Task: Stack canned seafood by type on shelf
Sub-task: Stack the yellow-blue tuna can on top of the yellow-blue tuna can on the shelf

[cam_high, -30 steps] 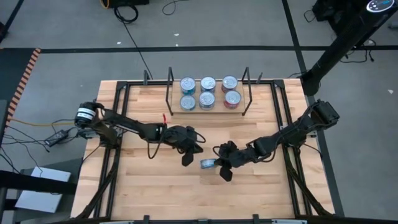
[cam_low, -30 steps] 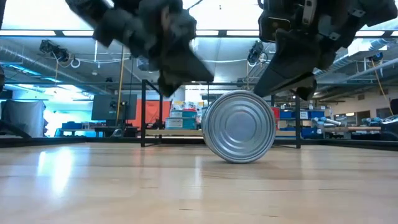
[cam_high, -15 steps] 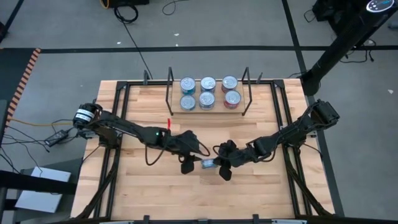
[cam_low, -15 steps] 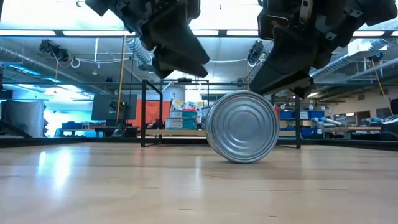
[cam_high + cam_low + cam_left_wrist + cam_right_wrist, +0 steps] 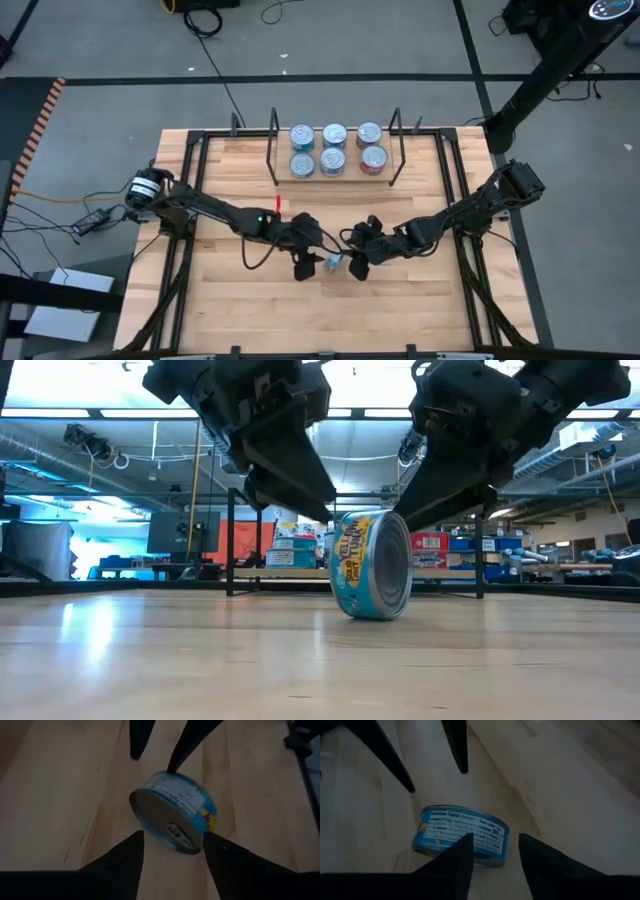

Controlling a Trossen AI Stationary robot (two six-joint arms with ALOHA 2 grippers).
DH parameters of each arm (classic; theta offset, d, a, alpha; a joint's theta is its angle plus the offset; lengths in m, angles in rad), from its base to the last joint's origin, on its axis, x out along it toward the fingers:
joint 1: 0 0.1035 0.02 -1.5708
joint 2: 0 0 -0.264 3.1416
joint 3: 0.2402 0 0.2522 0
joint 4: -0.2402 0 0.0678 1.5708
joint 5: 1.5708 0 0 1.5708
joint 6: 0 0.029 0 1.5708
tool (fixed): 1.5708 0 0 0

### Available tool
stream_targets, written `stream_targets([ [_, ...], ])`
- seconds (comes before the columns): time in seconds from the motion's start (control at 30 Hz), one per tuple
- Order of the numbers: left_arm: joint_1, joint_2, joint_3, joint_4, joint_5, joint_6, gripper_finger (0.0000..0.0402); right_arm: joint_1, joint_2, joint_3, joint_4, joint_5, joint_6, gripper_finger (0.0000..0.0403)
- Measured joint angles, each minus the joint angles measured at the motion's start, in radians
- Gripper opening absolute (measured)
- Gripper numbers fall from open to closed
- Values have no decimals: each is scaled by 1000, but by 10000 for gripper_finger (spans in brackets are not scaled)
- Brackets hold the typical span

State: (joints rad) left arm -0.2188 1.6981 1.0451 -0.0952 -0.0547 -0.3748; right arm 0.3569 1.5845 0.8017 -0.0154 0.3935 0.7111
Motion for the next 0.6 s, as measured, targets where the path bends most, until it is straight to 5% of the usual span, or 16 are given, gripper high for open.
stream_targets([
  [0.37, 0, 18, 0, 9, 5, 1, 209, 23, 0, 0, -1, -108, 80, 155],
  [0.6, 0, 18, 0, 2, 5, 2, 209, 34, 0, 0, -13, -133, 73, 56],
])
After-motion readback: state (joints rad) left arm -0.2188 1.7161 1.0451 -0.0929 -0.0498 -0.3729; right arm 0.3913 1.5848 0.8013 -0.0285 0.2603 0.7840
